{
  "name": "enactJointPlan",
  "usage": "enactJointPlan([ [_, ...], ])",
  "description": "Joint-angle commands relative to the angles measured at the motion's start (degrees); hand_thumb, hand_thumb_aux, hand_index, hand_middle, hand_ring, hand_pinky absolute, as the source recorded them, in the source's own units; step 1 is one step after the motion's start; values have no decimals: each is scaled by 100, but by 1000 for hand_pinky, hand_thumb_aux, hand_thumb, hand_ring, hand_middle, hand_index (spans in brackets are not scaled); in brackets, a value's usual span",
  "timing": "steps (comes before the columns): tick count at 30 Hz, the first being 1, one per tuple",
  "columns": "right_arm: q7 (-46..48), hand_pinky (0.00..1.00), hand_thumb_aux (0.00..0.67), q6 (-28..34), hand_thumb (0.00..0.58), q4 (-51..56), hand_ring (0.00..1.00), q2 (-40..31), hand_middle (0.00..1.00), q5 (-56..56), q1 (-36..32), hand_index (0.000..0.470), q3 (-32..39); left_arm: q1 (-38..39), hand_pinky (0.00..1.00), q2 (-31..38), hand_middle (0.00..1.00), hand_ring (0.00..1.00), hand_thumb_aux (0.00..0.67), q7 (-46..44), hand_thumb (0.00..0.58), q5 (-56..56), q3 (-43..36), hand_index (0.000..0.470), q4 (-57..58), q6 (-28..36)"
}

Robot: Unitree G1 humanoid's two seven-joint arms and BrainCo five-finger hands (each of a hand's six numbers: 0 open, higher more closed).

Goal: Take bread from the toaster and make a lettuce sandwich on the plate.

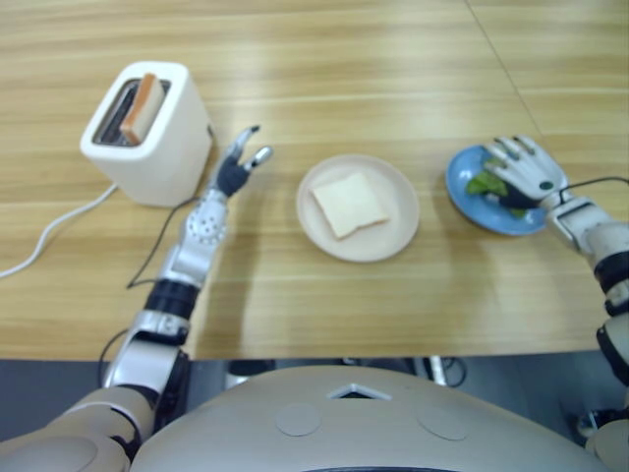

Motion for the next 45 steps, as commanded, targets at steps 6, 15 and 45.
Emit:
enactJointPlan([
  [6, 380, 804, 670, -11, 580, -625, 804, -259, 804, 416, 300, 460, -107, 53, 0, 34, 0, 0, 0, -28, 0, 23, -2, 0, -29, 13],
  [15, 532, 1000, 670, -142, 580, -642, 1000, -321, 1000, 872, 459, 460, -265, 32, 0, 60, 0, 0, 0, -15, 0, 19, 16, 0, 73, -17],
  [45, 1376, 1000, 670, 178, 580, -4411, 1000, 1978, 1000, 641, 1164, 460, -891, -205, 0, -27, 0, 0, 0, 240, 0, -201, 216, 0, 587, -278],
])
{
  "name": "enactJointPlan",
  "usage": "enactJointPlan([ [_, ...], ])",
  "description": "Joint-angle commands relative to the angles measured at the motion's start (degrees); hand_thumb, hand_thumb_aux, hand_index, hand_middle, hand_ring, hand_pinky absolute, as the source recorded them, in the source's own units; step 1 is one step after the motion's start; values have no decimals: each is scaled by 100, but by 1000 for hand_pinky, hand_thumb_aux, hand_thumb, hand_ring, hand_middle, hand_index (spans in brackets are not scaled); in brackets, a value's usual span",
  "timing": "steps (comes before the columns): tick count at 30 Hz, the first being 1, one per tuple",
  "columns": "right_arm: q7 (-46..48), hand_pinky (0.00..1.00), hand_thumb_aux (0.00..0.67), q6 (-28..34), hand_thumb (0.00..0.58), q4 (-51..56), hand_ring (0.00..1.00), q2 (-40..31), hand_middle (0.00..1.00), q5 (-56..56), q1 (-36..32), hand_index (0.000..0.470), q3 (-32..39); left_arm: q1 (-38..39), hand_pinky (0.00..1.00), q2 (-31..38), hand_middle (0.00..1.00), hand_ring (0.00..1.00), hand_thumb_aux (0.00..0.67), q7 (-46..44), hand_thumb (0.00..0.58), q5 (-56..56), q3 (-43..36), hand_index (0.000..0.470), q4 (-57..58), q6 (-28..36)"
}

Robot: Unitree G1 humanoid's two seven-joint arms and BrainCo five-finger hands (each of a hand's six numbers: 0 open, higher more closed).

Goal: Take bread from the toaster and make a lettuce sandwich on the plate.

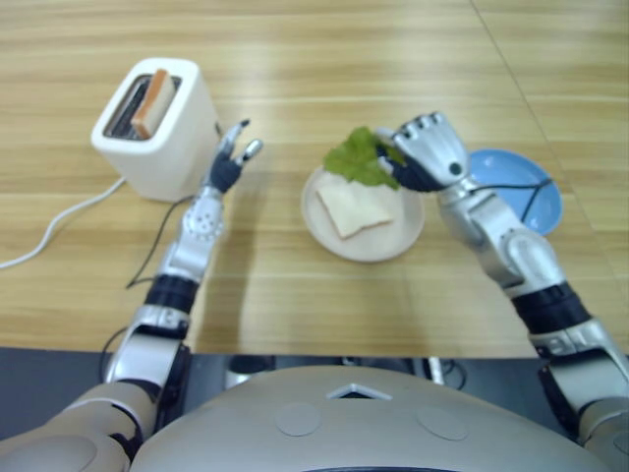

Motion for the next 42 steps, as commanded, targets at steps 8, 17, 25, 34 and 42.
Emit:
enactJointPlan([
  [8, -672, 1000, 670, -221, 580, 1989, 1000, 92, 1000, -414, -859, 460, 502, -16, 0, 24, 0, 0, 0, -3, 0, 13, 0, 0, 190, -24],
  [17, -832, 1000, 670, -237, 580, 1808, 1000, -358, 1000, -155, -1062, 460, 116, -24, 0, 30, 0, 0, 0, -3, 0, 25, -16, 0, 251, -33],
  [25, -769, 1000, 670, -234, 580, 1808, 1000, -565, 1000, -79, -1201, 460, -1, -54, 0, 24, 0, 0, 0, 3, 0, 31, -35, 0, 341, -59],
  [34, -592, 1000, 670, -385, 580, 2201, 1000, -238, 1000, -362, -1095, 460, 657, -51, 0, 13, 0, 0, 0, -3, 0, 54, -68, 0, 404, -70],
  [42, -377, 1000, 670, -545, 580, 2522, 1000, -66, 1000, -465, -938, 460, 1176, -40, 0, 36, 0, 0, 0, -11, 0, 48, -50, 0, 447, -64],
])
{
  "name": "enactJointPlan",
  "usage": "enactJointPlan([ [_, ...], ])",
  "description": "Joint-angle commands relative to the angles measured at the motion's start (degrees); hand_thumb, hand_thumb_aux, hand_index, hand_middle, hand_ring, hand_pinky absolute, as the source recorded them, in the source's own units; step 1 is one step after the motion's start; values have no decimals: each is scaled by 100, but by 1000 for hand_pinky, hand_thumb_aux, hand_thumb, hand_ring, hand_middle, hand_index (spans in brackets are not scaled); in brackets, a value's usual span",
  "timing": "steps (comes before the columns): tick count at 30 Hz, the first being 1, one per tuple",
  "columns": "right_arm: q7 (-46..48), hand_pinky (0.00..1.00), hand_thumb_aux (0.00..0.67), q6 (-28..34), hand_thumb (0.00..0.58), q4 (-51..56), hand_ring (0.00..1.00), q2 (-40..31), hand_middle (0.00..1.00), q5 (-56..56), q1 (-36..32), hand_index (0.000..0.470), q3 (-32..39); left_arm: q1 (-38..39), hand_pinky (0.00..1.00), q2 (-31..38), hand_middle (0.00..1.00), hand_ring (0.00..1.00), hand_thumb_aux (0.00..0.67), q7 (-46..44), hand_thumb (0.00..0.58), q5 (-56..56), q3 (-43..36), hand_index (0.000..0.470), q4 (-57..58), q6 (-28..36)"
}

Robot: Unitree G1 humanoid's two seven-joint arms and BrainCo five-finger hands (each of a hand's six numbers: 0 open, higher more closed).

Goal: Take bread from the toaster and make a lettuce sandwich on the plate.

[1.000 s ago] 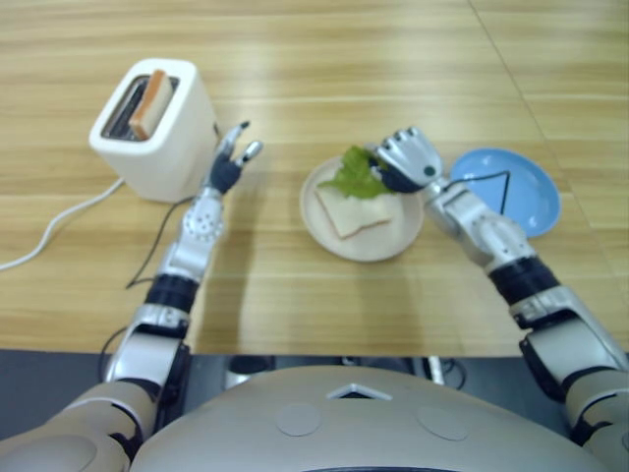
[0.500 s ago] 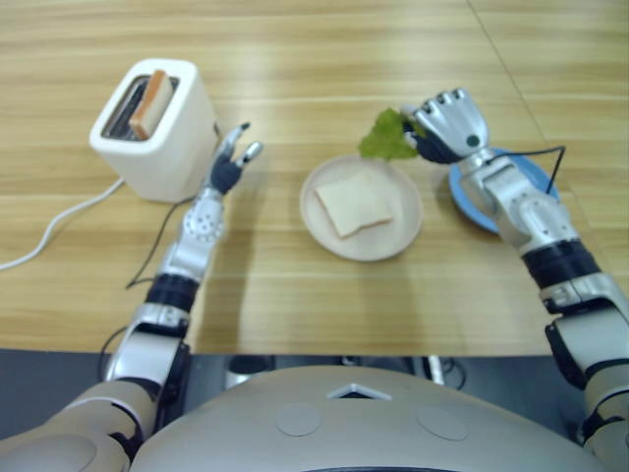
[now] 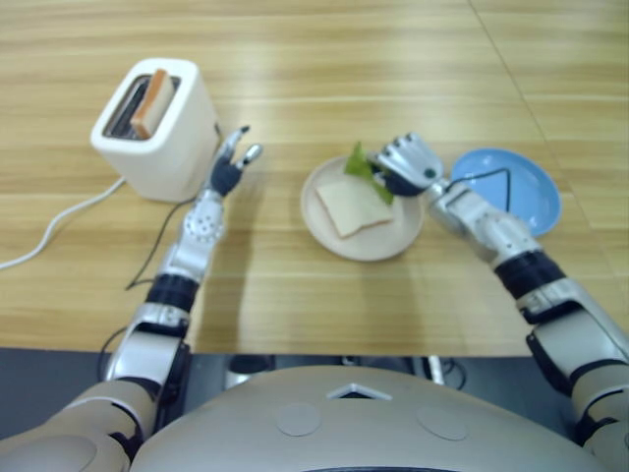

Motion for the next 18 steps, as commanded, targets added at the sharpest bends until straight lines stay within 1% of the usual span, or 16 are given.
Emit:
enactJointPlan([
  [1, 188, 1000, 670, -93, 580, -54, 1000, -91, 1000, -27, 98, 460, 125, 25, 0, 25, 0, 0, 0, -39, 0, 21, -14, 0, 92, 40],
  [6, 400, 1000, 670, -139, 580, -697, 1000, -322, 1000, 138, 354, 460, -19, 8, 0, -2, 0, 0, 0, -10, 0, 24, -22, 0, 190, 31],
  [11, 579, 1000, 670, -127, 580, -1192, 1000, -410, 1000, 236, 550, 460, -168, -23, 0, -17, 0, 0, 0, 10, 0, 35, -38, 0, 287, 21],
  [13, 633, 1000, 670, -171, 580, -1193, 1000, -403, 1000, 265, 575, 460, -174, -33, 0, -3, 0, 0, 0, 114, 0, 54, -6, 0, 298, -54],
  [18, 818, 992, 670, -209, 580, -770, 992, -336, 992, 284, 562, 460, -46, -93, 0, 55, 0, 0, 0, 211, 0, 14, 79, 0, 371, -53],
])
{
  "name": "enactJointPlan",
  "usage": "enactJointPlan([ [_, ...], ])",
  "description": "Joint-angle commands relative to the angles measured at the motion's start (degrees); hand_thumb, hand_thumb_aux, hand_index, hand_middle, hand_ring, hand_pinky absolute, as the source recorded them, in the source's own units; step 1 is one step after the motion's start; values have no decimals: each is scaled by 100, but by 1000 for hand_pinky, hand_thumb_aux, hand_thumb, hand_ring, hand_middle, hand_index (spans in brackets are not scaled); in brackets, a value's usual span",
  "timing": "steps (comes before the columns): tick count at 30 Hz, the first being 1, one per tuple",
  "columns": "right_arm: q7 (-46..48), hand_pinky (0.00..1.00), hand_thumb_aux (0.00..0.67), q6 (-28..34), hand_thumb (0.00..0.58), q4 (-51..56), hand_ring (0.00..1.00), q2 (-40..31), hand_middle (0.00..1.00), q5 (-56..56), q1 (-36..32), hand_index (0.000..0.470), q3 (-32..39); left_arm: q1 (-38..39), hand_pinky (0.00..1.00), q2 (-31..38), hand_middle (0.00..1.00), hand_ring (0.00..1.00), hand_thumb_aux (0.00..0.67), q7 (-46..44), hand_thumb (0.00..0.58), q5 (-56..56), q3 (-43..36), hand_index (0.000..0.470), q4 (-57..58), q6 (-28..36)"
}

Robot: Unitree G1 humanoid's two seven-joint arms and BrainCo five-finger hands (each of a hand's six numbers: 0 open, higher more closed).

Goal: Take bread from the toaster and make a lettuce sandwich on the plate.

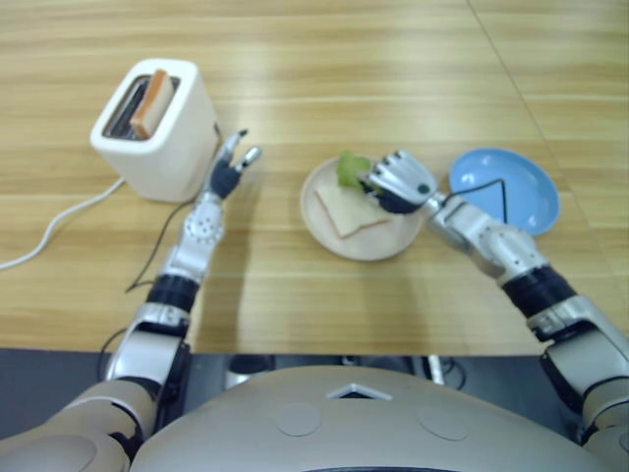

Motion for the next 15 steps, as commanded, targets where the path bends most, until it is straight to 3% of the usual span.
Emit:
enactJointPlan([
  [1, 401, 8, 589, -72, 571, 432, 8, 36, 8, 95, 61, 404, 108, -92, 0, 56, 0, 0, 0, 24, 0, 14, 41, 0, 224, 4],
  [2, 547, 0, 389, -89, 478, 599, 0, 56, 0, 137, 64, 267, 148, -96, 0, 58, 0, 0, 0, 12, 0, 14, 29, 0, 259, 13],
  [3, 754, 0, 0, -62, 0, 807, 0, 78, 0, 176, 58, 0, 181, -100, 0, 59, 0, 0, 0, 1, 0, 14, 16, 0, 295, 15],
  [8, 1549, 0, 0, -141, 0, 1345, 0, -43, 0, 510, 134, 0, 161, -119, 0, 57, 0, 0, 0, -23, 0, 26, -23, 0, 404, 22],
  [15, 1649, 0, 0, -306, 0, 519, 0, -447, 0, 1106, 424, 0, -416, -119, 0, 54, 0, 0, 0, -12, 0, 24, -21, 0, 408, 18],
])
